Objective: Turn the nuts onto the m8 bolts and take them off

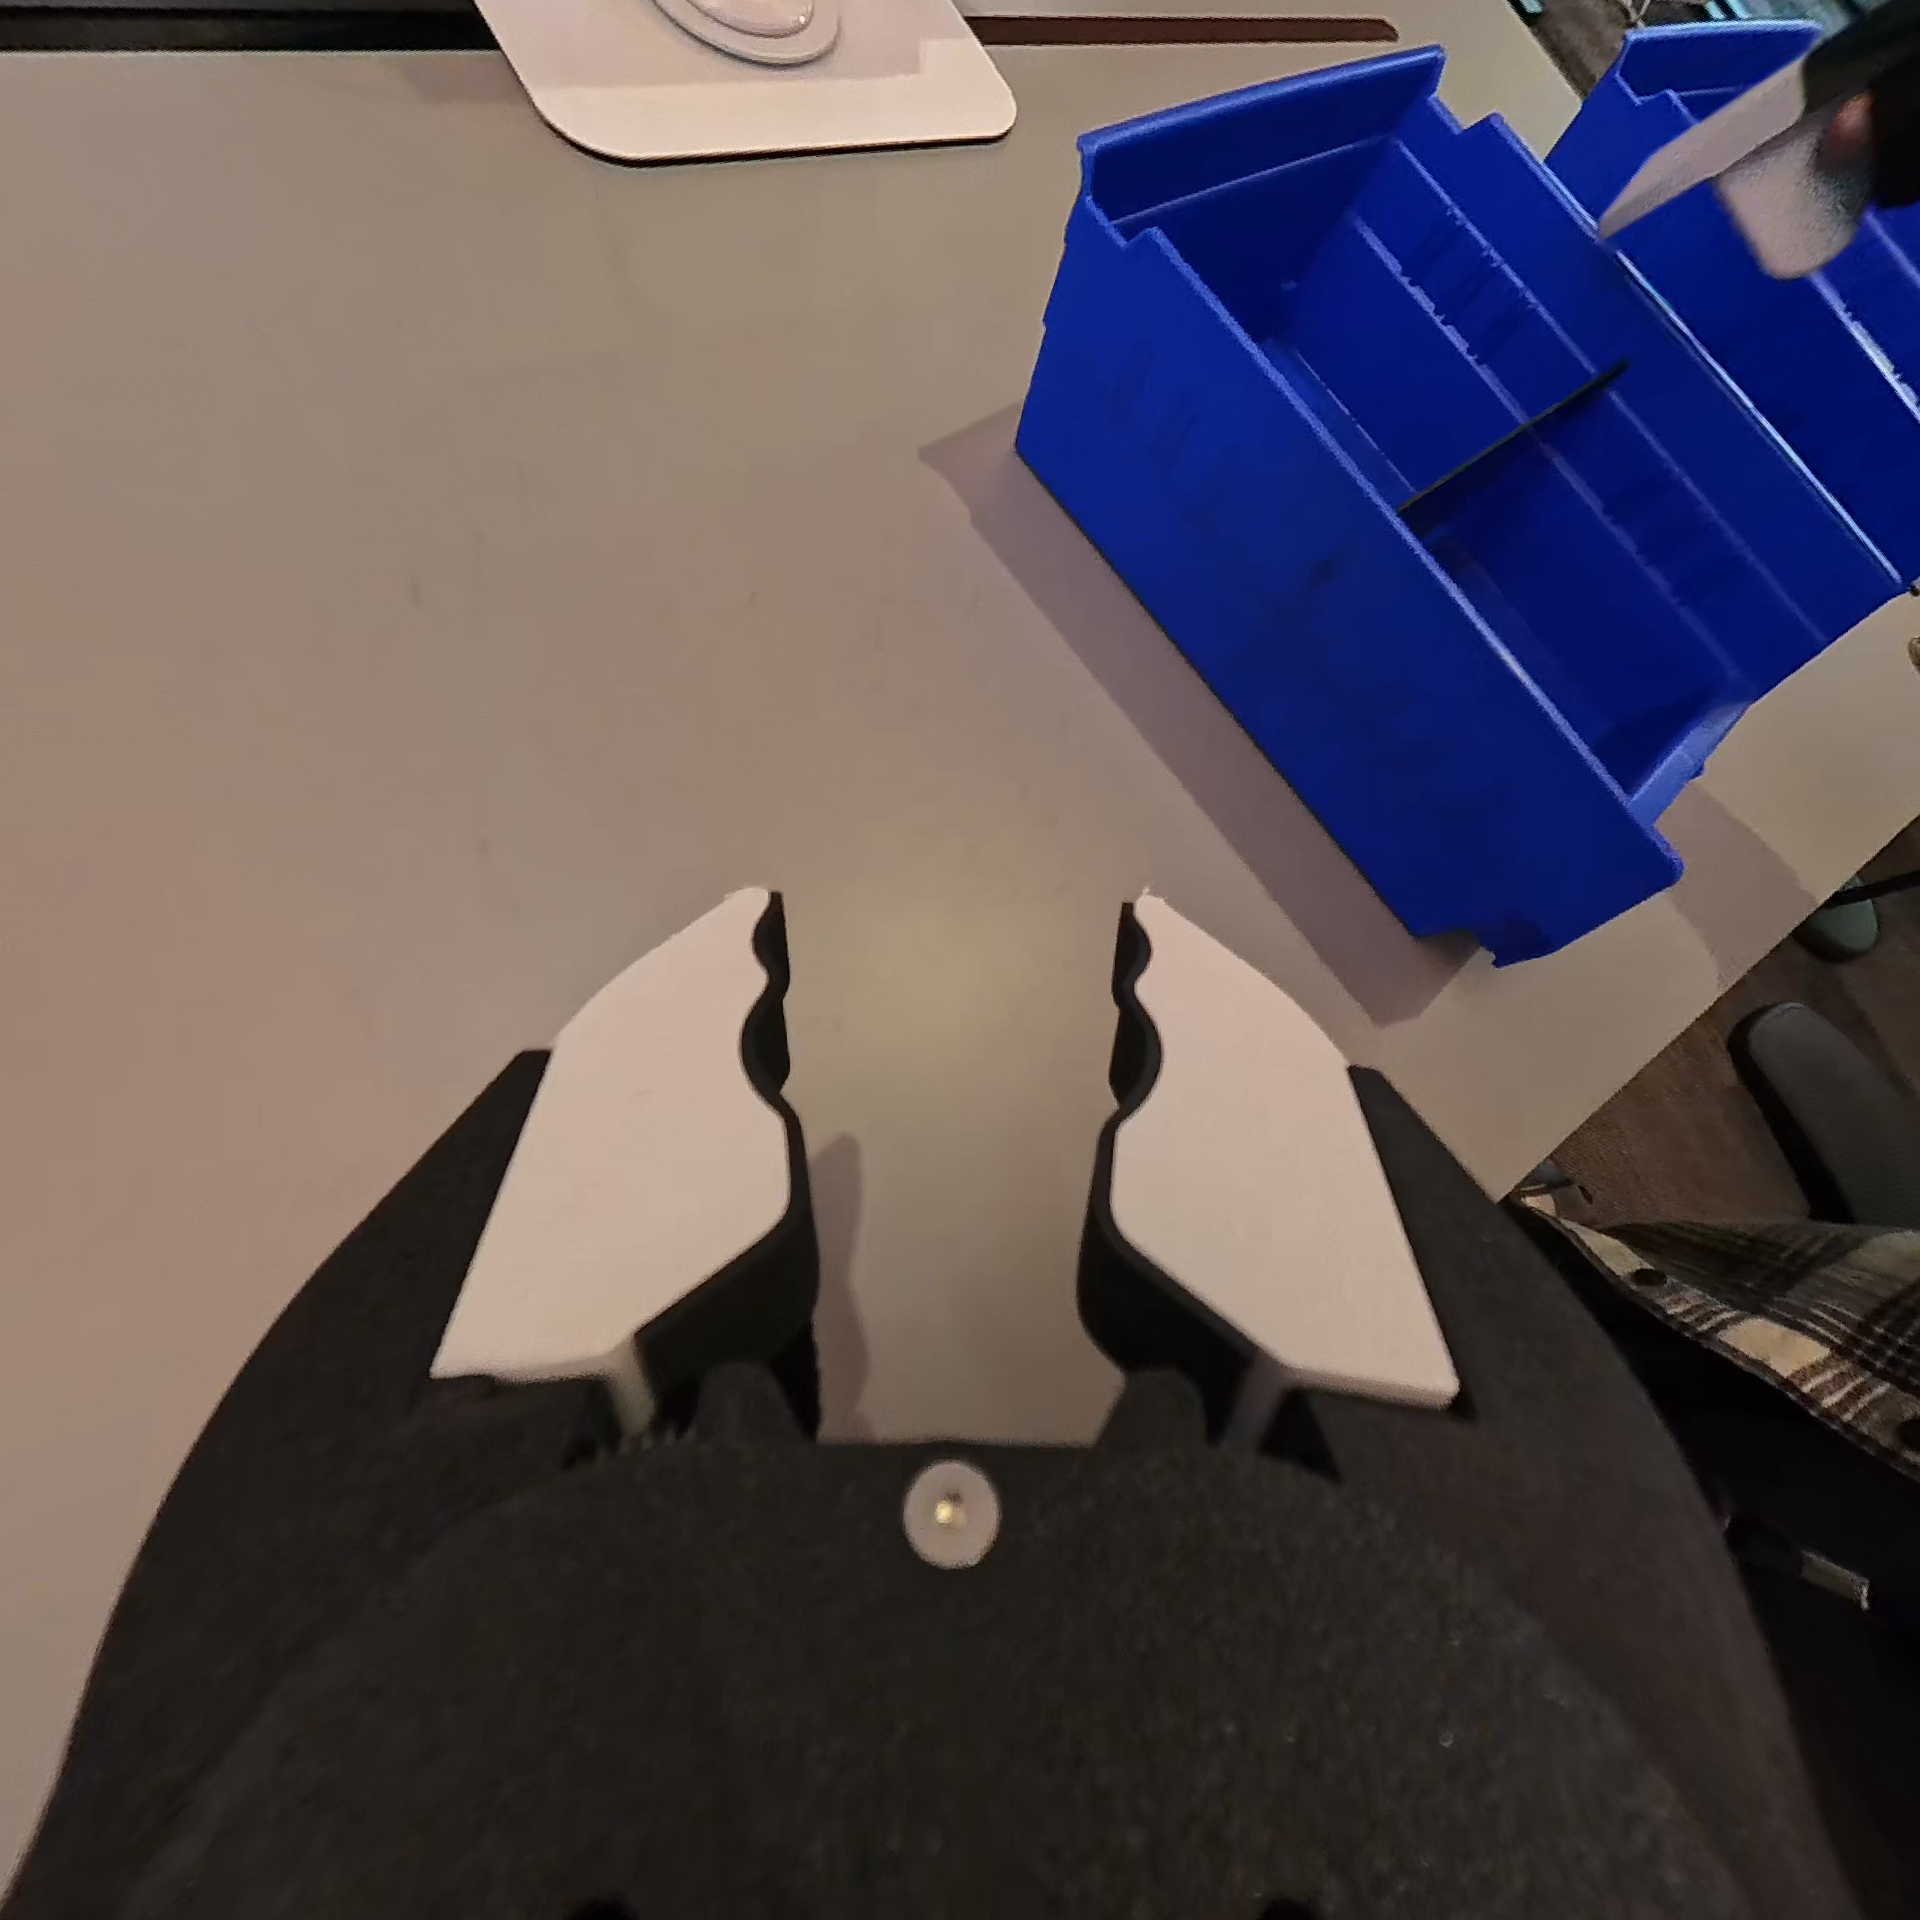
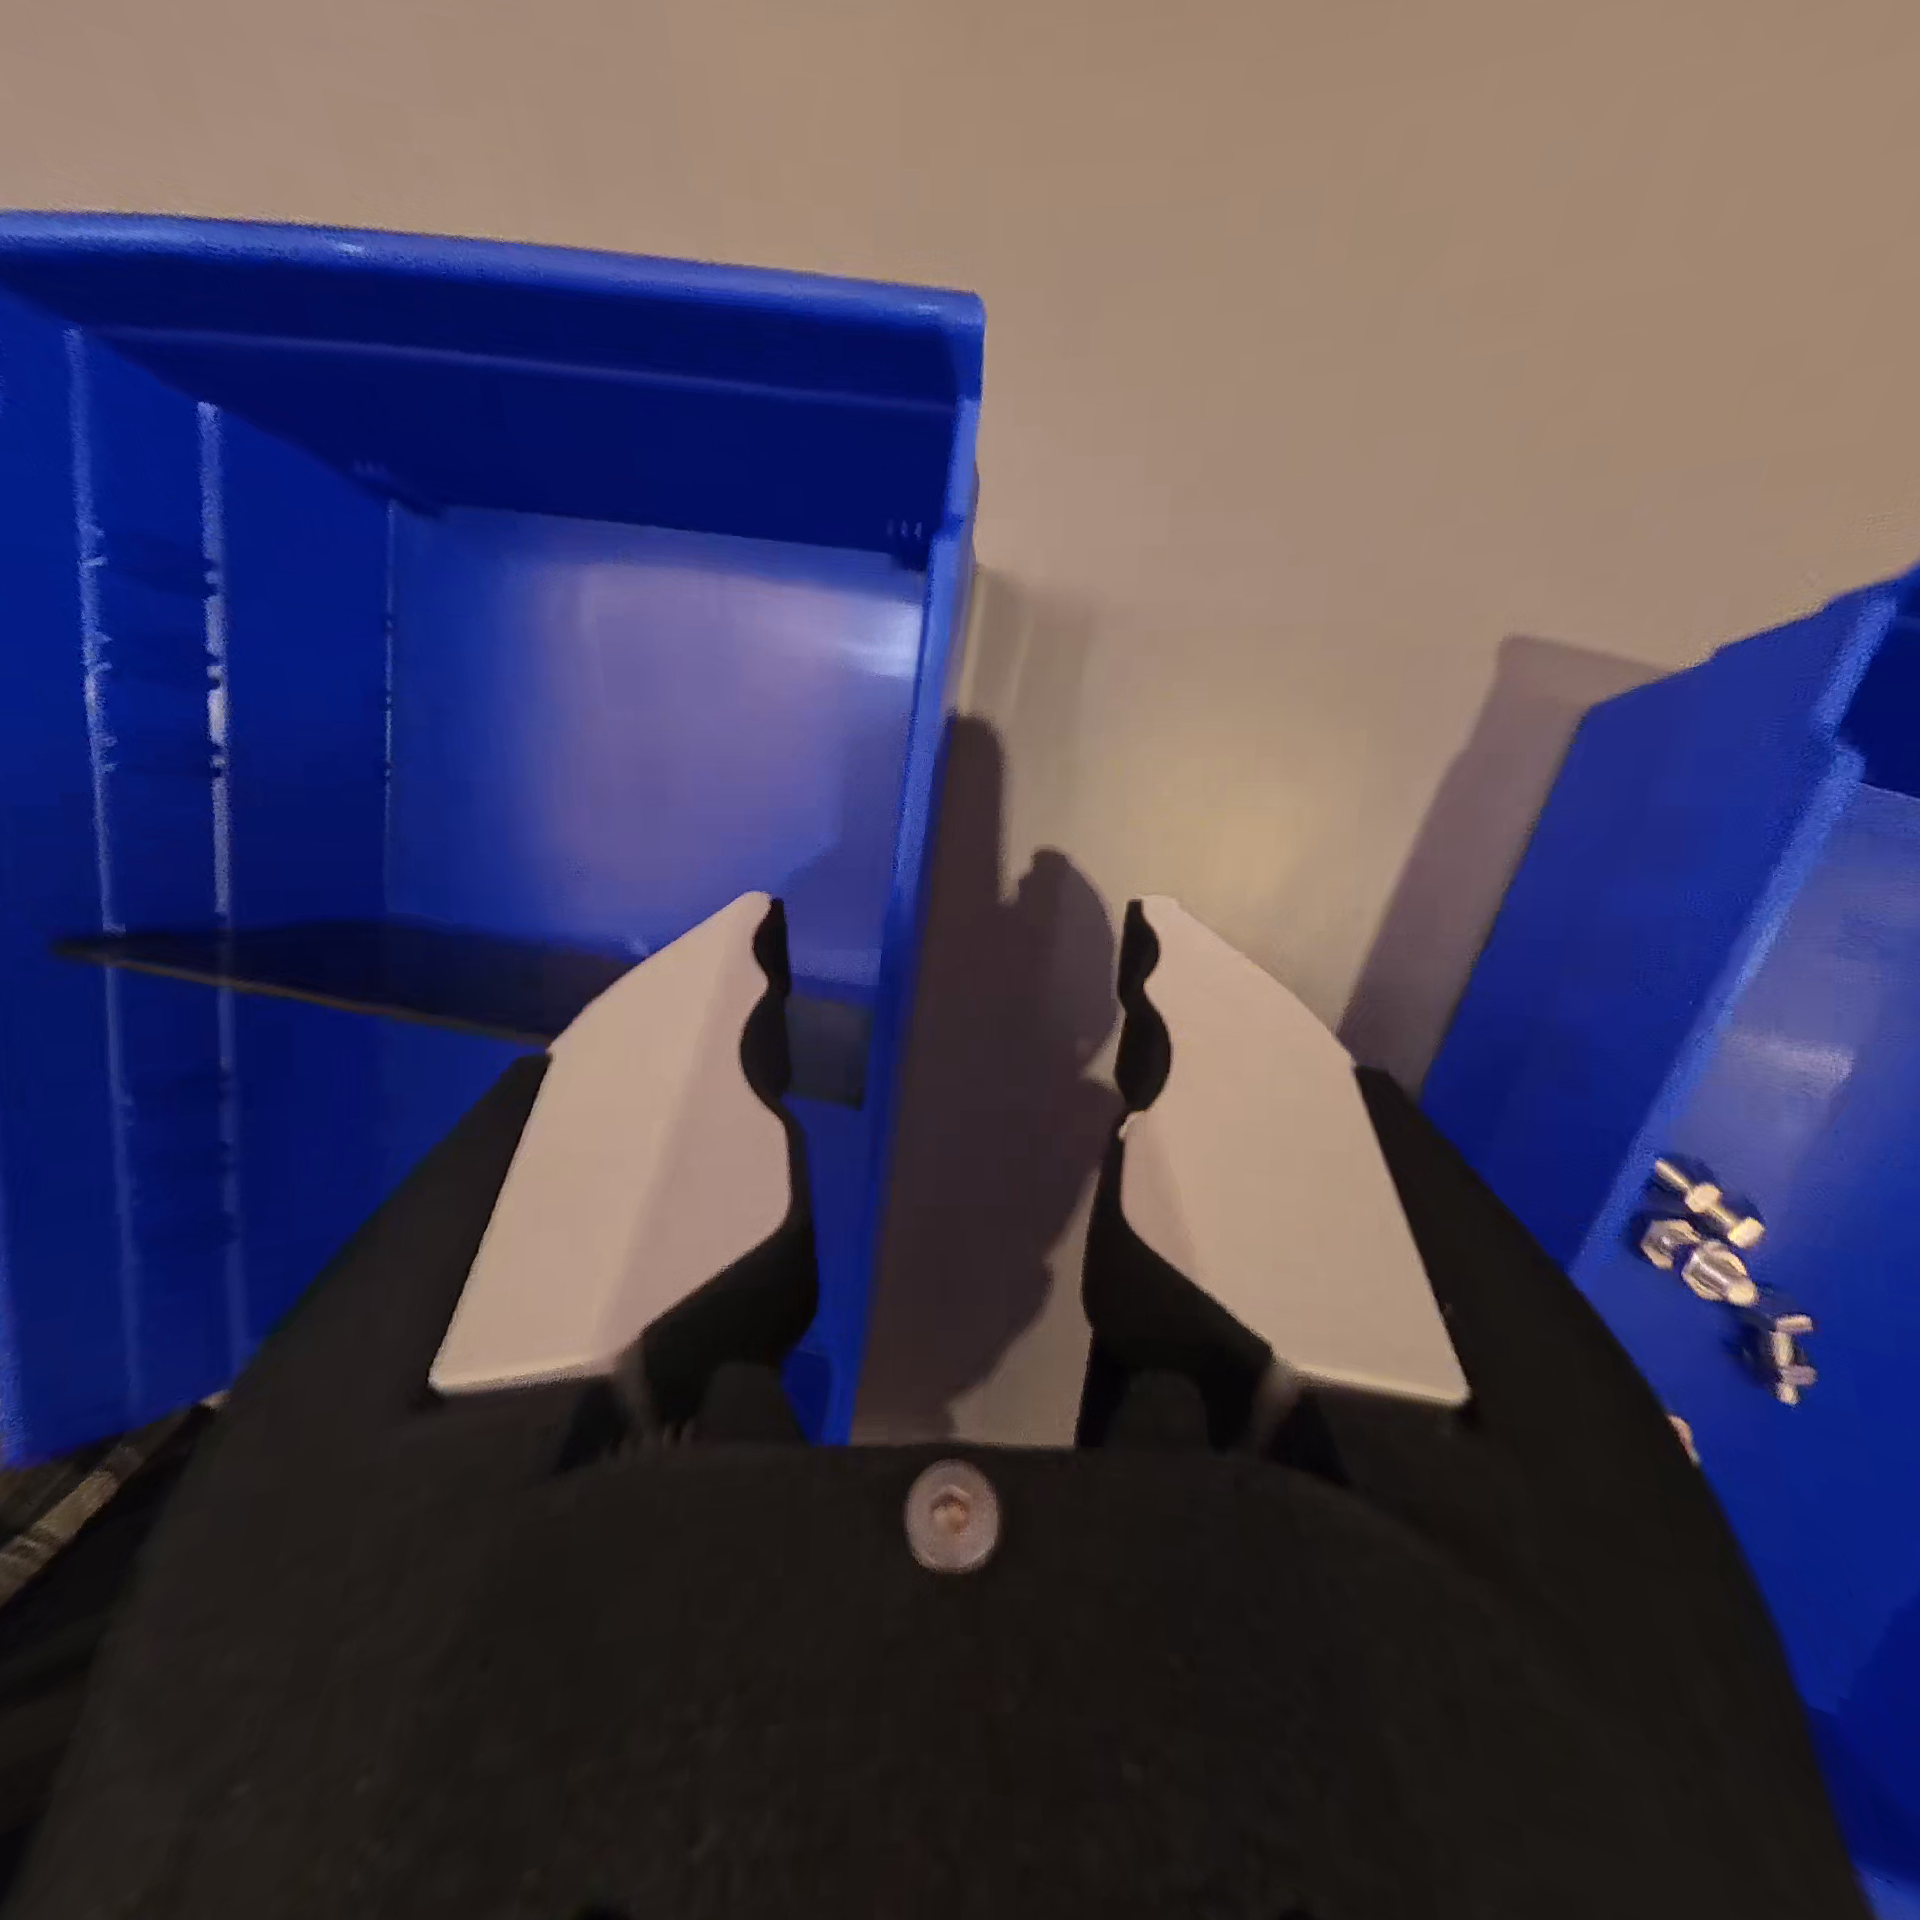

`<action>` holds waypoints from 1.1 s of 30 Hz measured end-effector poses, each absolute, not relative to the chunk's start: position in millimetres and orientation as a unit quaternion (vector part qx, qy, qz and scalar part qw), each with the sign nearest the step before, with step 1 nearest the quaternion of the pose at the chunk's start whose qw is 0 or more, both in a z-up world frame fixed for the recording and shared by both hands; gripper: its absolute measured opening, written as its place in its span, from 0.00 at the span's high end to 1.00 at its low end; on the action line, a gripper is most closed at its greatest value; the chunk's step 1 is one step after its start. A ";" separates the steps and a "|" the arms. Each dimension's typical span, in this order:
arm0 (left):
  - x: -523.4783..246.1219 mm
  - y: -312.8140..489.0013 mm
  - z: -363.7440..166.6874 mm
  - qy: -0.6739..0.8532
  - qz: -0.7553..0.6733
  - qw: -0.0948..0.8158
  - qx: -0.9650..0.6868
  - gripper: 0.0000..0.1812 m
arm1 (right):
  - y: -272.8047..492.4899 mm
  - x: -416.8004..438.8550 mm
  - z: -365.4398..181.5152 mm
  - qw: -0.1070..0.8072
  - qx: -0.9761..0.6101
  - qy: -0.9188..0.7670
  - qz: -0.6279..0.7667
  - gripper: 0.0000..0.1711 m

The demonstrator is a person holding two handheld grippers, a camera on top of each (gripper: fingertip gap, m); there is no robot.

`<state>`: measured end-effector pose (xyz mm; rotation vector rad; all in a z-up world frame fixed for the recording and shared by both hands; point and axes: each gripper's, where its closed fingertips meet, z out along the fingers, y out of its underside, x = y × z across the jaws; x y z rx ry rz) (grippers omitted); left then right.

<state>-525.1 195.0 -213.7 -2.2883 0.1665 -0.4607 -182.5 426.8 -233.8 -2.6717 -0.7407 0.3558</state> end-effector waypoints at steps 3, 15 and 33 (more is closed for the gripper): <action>-530.8 192.1 -214.6 0.060 -0.177 0.389 -0.902 0.67 | 432.1 -192.0 -247.5 0.150 -0.946 -0.259 0.125 0.70; -525.6 198.6 -225.1 0.072 -0.184 0.378 -0.905 0.68 | 441.9 -172.6 -259.0 0.125 -0.964 -0.198 0.126 0.98; -522.4 199.1 -228.0 0.079 -0.210 0.377 -0.898 0.67 | 447.2 -16.7 -174.3 0.252 -0.937 -0.233 0.066 0.58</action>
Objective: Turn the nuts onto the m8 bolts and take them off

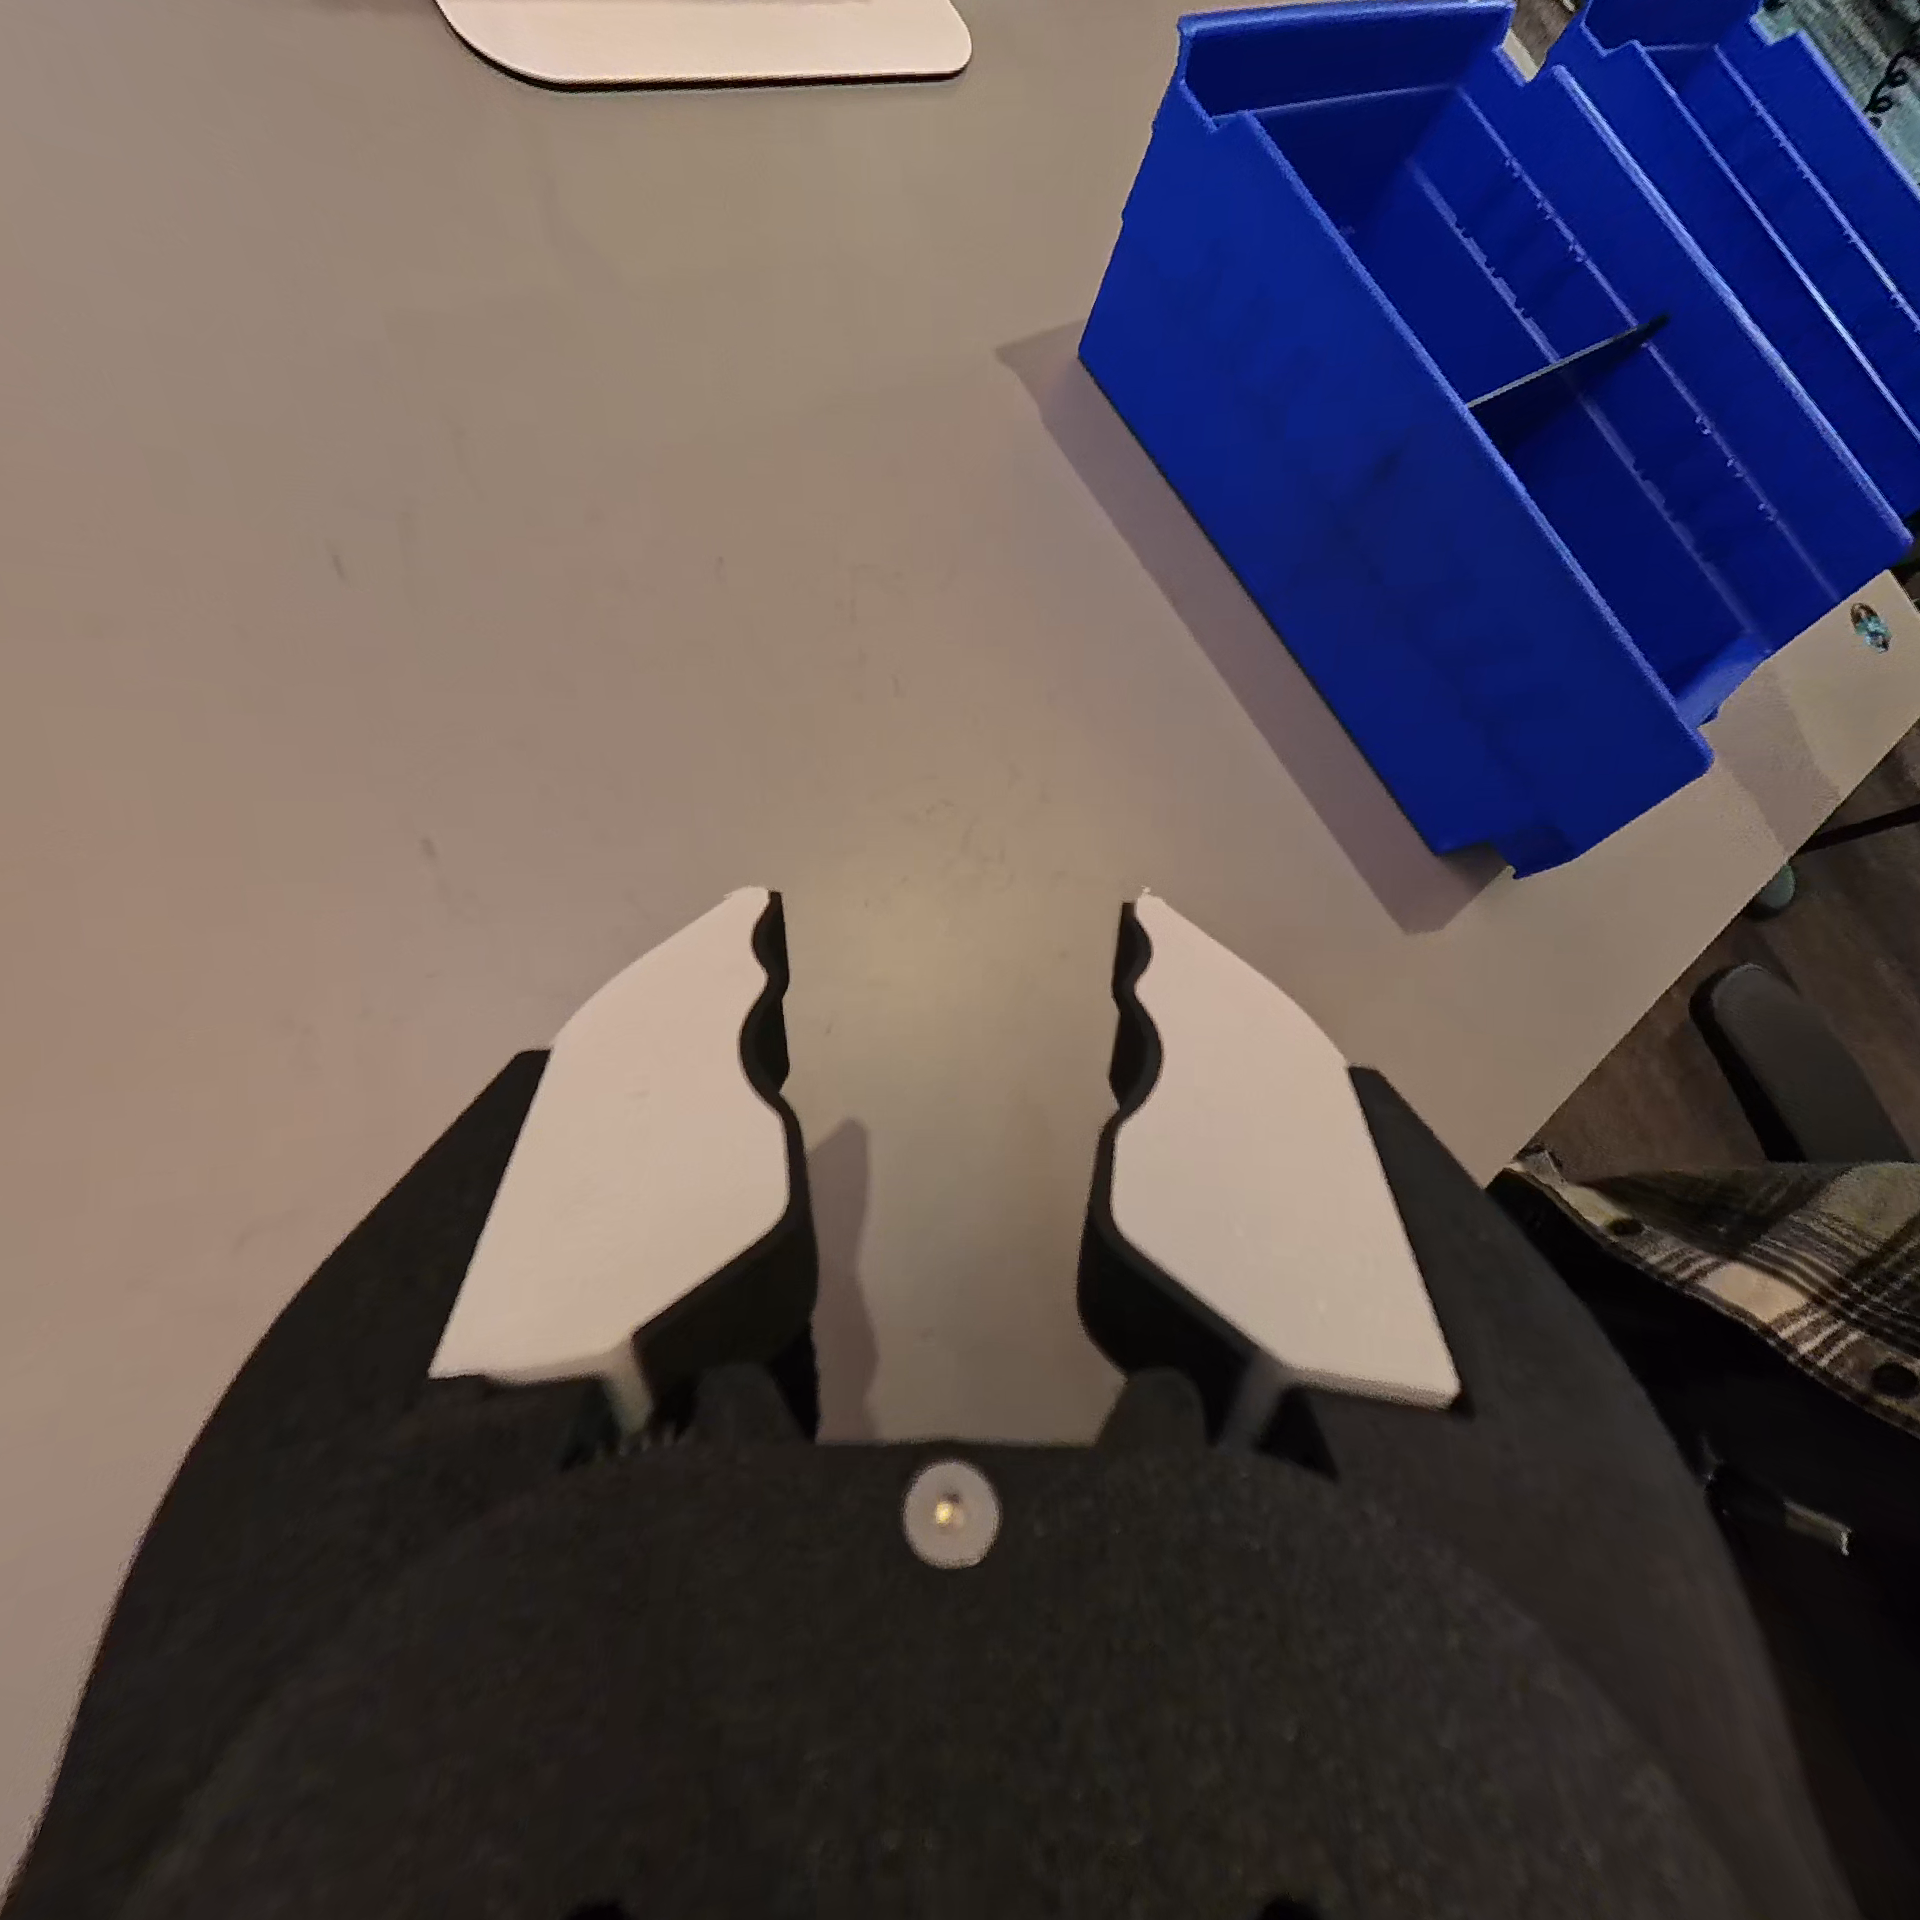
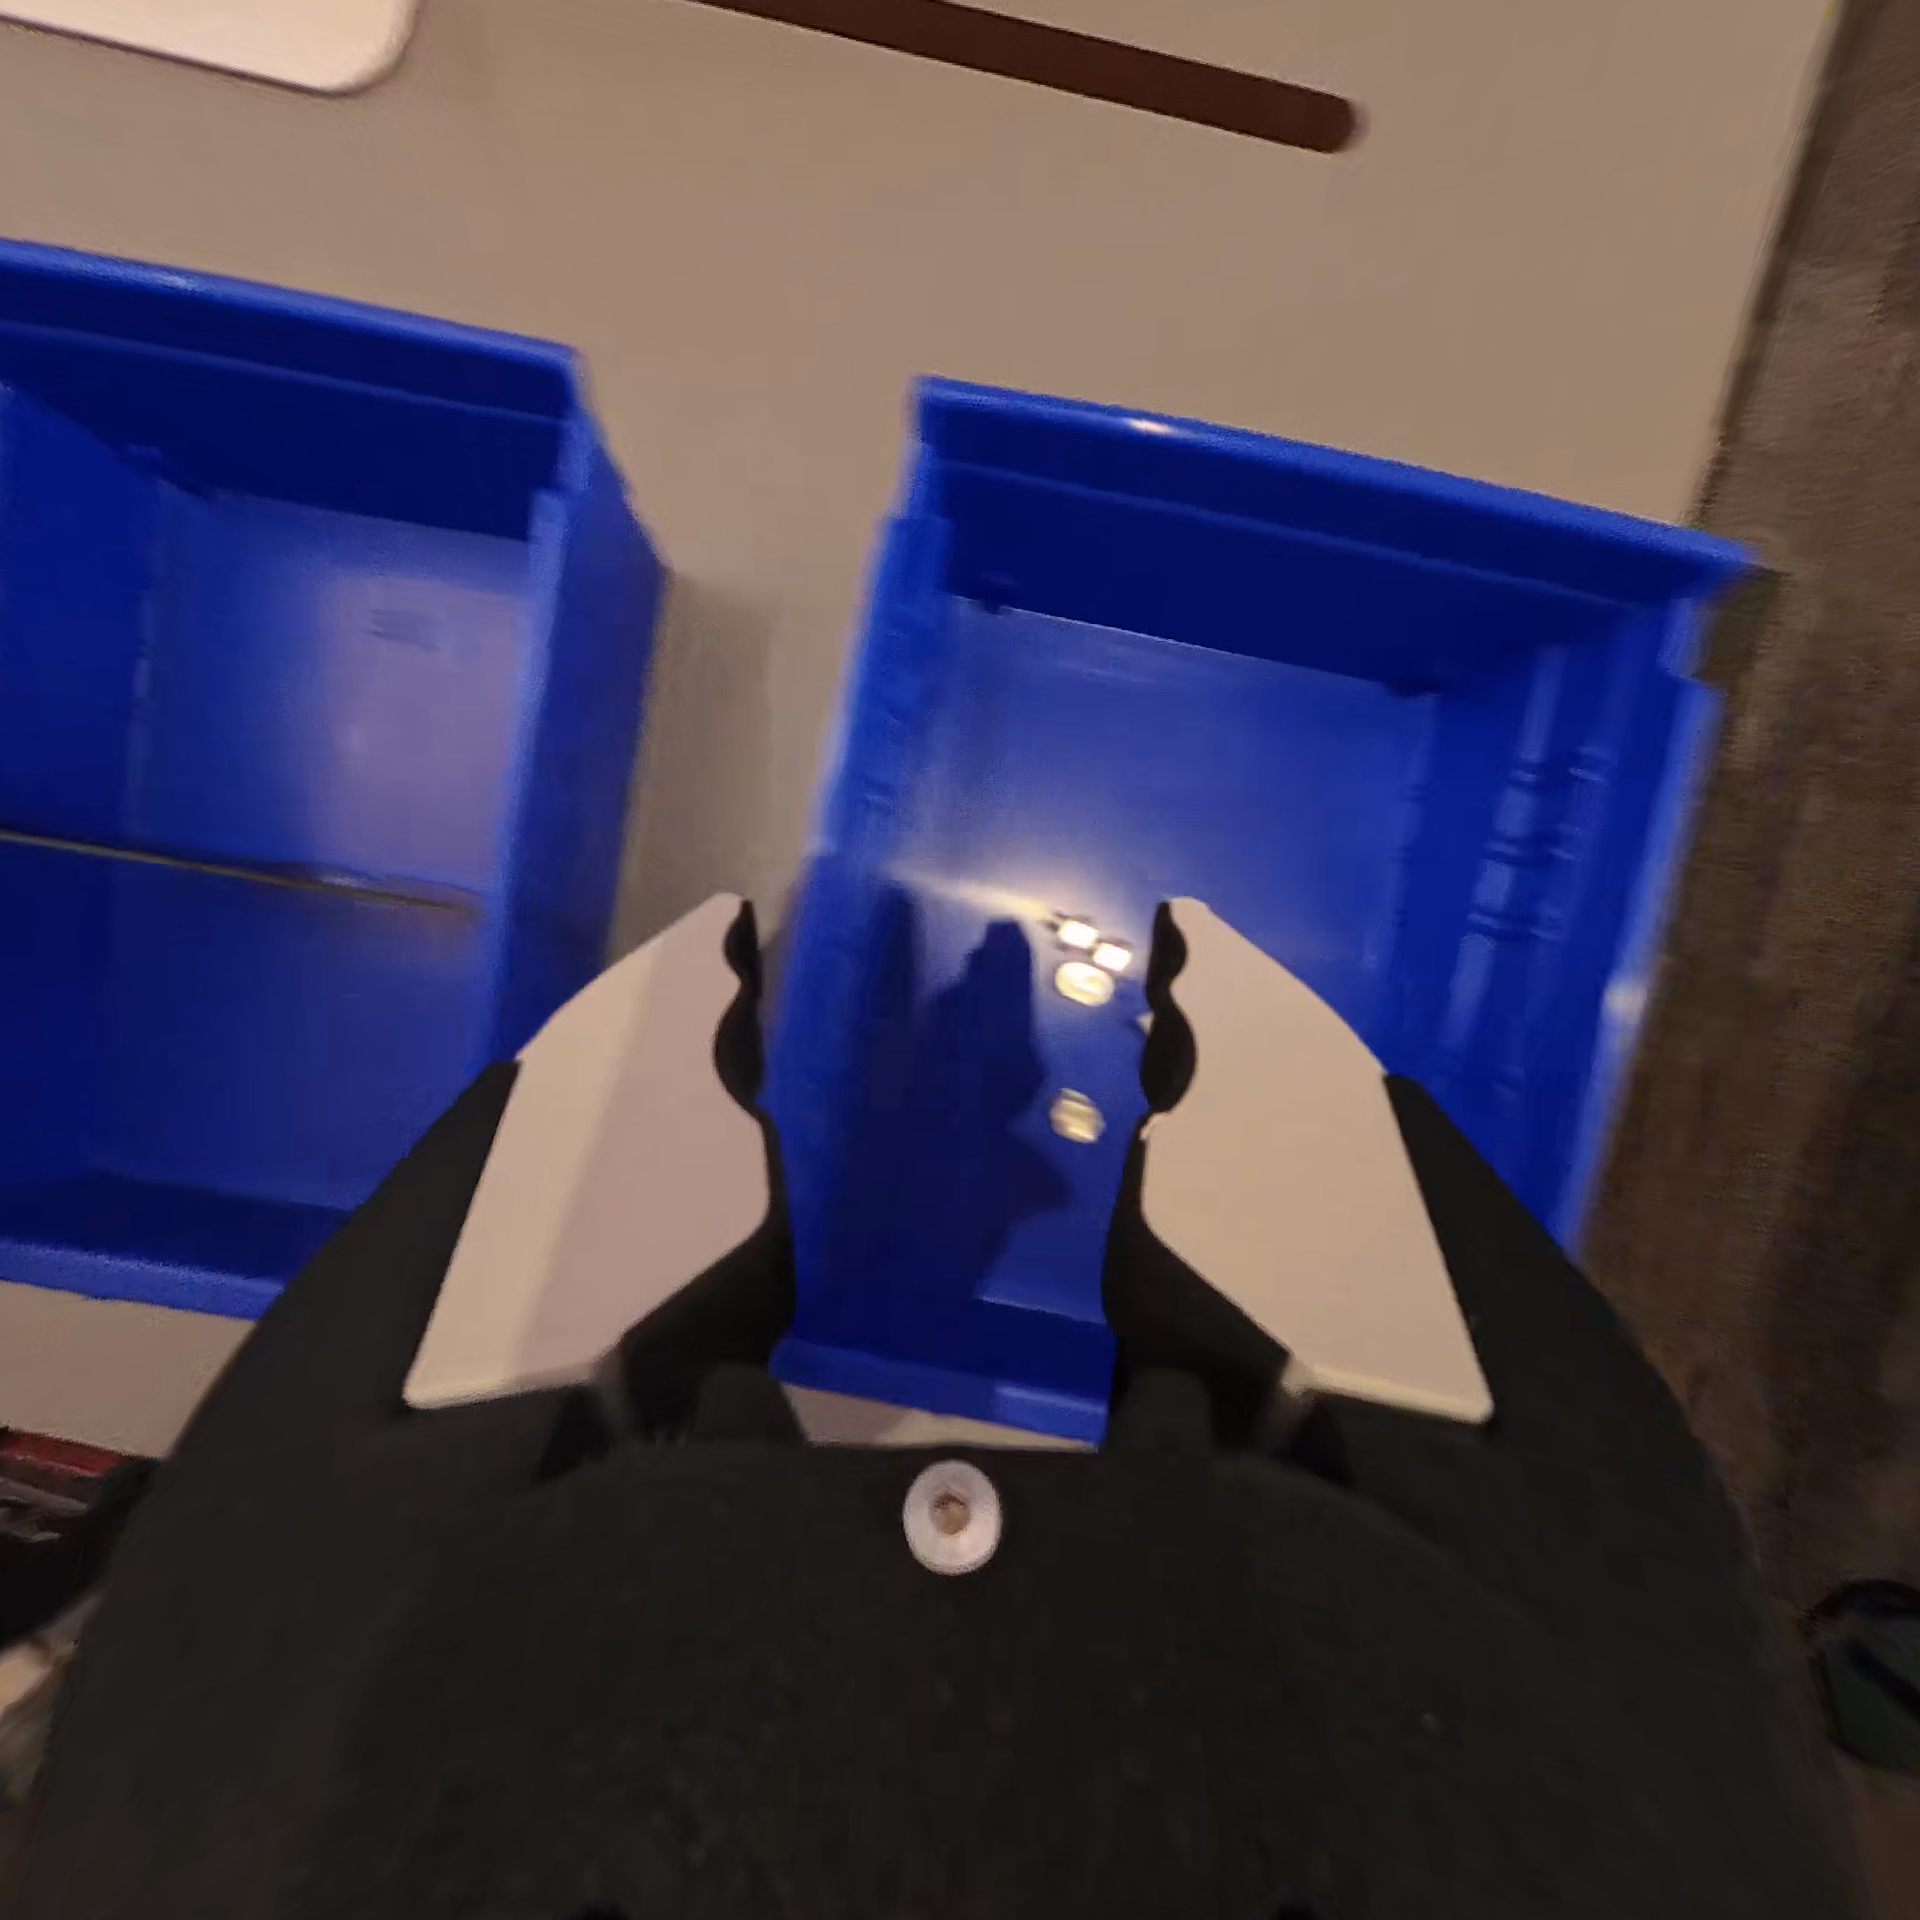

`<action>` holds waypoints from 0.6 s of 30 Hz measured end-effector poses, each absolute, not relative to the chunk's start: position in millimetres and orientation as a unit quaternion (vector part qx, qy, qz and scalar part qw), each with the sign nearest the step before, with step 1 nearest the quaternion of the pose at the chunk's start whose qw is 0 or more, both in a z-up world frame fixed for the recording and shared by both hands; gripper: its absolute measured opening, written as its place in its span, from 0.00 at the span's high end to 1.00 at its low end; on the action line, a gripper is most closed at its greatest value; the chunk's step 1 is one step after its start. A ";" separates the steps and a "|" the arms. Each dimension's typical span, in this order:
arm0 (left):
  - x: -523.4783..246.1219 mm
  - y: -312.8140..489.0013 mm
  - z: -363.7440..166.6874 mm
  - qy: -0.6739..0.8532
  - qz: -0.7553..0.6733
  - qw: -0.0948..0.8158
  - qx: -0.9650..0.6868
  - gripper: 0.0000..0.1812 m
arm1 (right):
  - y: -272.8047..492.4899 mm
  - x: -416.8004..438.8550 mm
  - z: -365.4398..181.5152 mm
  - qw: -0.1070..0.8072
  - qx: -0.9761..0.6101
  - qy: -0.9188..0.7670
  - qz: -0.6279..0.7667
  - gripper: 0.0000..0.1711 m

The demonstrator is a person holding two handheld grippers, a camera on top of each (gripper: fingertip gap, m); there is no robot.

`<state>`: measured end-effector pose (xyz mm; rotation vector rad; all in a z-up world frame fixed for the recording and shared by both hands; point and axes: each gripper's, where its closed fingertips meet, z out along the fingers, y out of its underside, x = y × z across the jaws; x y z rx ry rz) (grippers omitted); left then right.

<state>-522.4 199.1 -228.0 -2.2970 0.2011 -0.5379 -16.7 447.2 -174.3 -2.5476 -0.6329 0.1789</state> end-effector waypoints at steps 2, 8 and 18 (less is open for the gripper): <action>-521.3 198.8 -227.4 0.077 -0.216 0.377 -0.897 0.67 | 453.8 30.6 -173.4 0.253 -0.940 -0.227 0.029 0.54; -518.6 201.3 -229.2 0.068 -0.203 0.371 -0.904 0.67 | 473.5 124.8 -195.4 0.223 -0.954 -0.200 0.002 0.53; -505.8 212.9 -233.1 0.060 -0.187 0.357 -0.913 0.67 | 485.5 159.6 -253.9 0.135 -0.976 -0.172 0.005 0.57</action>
